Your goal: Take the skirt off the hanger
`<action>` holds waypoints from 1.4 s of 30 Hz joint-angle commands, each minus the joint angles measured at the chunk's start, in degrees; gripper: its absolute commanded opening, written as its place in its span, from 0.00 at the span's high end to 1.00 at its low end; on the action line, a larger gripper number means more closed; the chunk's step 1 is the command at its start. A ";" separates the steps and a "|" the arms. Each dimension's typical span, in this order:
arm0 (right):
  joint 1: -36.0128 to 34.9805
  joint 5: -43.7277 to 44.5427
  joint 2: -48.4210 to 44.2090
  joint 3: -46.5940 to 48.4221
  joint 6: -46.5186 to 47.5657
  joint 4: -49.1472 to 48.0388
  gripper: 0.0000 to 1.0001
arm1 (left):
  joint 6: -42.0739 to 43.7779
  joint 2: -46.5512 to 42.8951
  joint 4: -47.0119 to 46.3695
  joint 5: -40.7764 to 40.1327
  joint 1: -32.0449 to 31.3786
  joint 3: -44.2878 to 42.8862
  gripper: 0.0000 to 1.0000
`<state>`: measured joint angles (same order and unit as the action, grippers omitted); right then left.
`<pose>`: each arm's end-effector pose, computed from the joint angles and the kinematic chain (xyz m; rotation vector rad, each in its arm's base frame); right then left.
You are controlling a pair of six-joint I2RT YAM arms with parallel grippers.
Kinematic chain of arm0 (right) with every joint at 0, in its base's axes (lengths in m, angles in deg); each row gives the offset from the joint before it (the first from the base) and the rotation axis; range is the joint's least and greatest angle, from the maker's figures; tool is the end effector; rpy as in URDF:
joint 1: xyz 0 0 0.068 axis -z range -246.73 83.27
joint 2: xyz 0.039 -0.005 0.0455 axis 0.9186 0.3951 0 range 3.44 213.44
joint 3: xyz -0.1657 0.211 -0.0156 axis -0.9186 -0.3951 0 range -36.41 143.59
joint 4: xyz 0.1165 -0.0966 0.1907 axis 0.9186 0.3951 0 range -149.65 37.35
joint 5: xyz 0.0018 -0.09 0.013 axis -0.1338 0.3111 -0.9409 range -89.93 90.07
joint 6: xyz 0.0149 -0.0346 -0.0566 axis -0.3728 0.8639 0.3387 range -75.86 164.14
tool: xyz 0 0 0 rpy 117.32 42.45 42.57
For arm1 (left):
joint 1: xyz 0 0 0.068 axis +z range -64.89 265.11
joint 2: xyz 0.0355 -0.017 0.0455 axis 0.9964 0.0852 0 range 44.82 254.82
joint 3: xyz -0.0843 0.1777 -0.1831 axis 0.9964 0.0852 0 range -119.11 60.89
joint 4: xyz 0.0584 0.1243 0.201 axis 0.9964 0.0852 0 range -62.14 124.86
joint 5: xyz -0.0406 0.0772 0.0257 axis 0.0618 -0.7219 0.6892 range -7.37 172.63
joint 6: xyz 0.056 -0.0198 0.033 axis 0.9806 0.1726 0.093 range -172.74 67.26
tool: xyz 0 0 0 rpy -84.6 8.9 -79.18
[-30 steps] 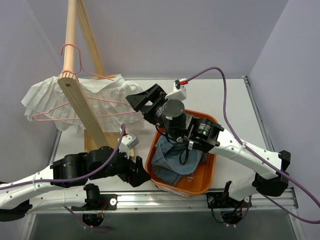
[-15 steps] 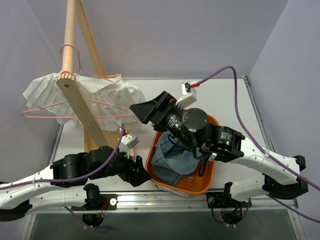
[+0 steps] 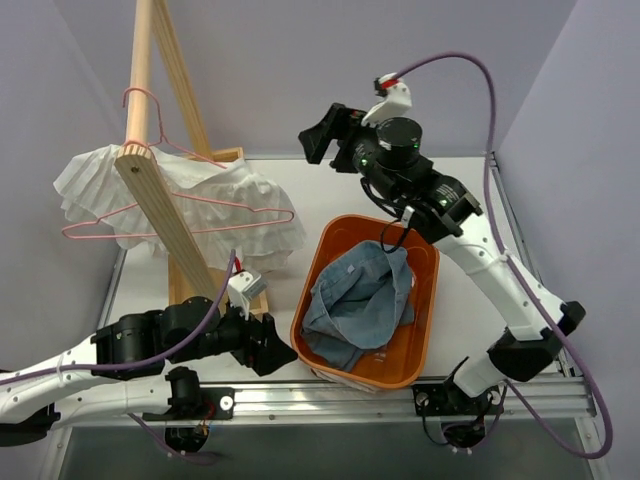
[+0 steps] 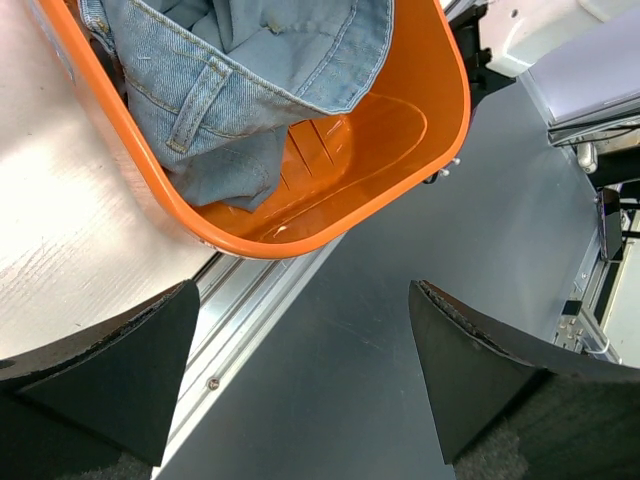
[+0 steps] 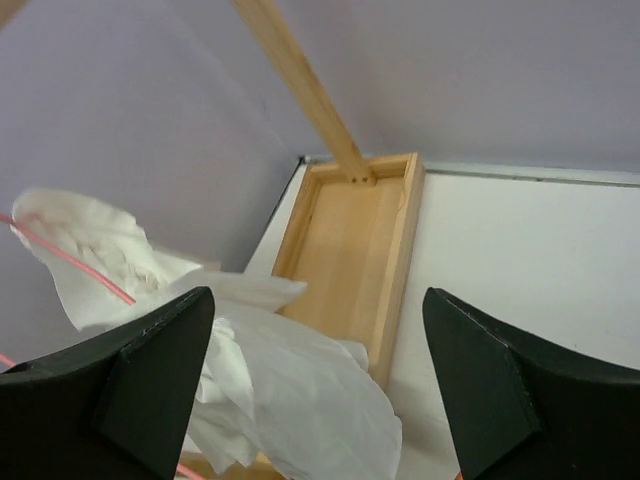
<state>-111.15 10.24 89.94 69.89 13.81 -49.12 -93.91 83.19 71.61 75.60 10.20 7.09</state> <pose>0.2370 0.2186 0.5263 -0.0277 1.4804 0.9476 0.0404 -0.1245 0.3318 0.5761 2.1844 -1.0700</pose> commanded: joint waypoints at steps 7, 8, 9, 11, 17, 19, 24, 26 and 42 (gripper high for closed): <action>-0.14 -25.20 7.81 5.33 19.16 -0.67 0.22 | 1.00 0.21 -2.17 0.96 -0.23 1.33 0.06; -0.14 -25.73 7.29 4.10 20.03 -1.20 0.22 | 1.09 0.21 -2.00 0.88 -0.23 1.33 0.06; -0.14 -25.99 6.93 3.39 20.22 -1.82 0.23 | 1.35 0.30 -2.09 0.79 -0.14 1.42 0.06; -0.14 -27.57 5.71 1.12 20.39 -4.01 0.24 | 1.61 0.48 -2.09 0.79 -0.14 1.33 0.06; -0.14 -34.24 5.34 -1.27 21.45 -7.10 0.26 | 2.32 1.71 -2.70 1.22 -0.14 1.42 0.06; -0.14 -35.92 6.66 0.39 21.97 -5.96 0.27 | 2.23 2.15 -2.96 1.49 -0.14 1.42 0.06; -0.49 -39.18 11.06 3.21 22.77 -4.46 0.30 | 1.44 1.62 -3.58 2.19 -0.14 2.12 0.06; -0.58 -40.23 12.37 3.91 22.94 -4.90 0.31 | 1.35 1.09 -3.49 2.11 -0.14 2.21 0.06; -2.07 -50.42 24.67 14.71 22.94 -4.64 0.39 | 1.09 -1.45 -1.74 1.67 -0.14 3.17 0.06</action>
<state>-112.94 -35.51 112.93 80.49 36.56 -52.10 -92.66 82.47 70.95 76.98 10.20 10.10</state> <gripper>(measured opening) 0.617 0.942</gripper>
